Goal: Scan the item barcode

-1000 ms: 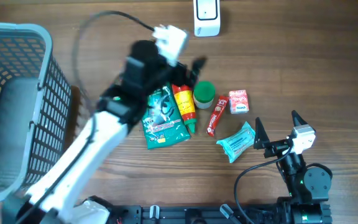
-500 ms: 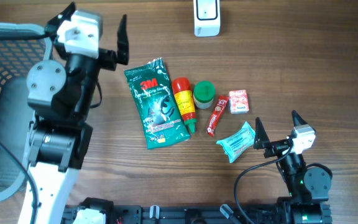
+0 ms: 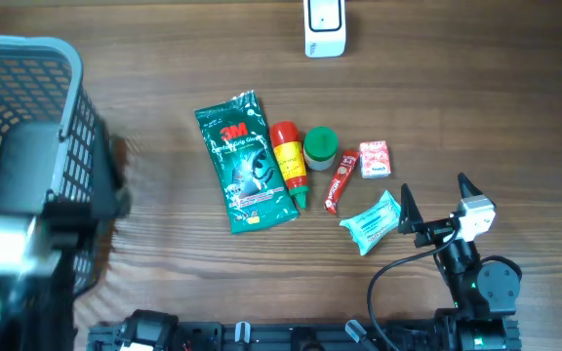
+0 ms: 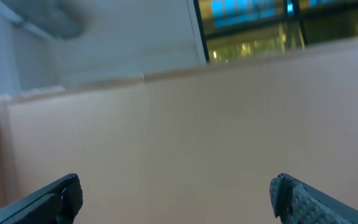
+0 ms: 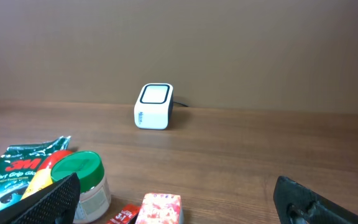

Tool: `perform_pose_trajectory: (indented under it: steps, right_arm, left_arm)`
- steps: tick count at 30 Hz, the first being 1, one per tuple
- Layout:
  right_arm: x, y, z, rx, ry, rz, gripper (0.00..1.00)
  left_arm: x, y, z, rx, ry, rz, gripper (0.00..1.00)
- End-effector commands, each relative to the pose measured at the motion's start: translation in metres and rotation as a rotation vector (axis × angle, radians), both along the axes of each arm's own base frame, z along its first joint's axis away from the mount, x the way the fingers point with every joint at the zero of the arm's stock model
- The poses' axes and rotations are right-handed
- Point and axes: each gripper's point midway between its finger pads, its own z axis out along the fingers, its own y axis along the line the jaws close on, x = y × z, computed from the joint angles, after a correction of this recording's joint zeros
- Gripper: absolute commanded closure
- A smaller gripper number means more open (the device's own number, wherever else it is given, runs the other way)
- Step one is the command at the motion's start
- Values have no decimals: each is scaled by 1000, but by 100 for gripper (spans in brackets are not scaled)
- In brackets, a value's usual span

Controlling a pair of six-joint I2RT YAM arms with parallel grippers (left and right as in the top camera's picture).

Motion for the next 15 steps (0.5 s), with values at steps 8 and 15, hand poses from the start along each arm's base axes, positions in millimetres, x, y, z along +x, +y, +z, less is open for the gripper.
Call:
perform_pose_trajectory:
  steps: [8, 15]
  right_arm:
    - [0, -1, 2, -8, -12, -5, 0]
    - [0, -1, 2, -8, -10, -5, 0]
  left_arm:
    - [-96, -14, -19, 121, -69, -87, 0]
    - [-76, -8, -69, 122, 148, -4, 0]
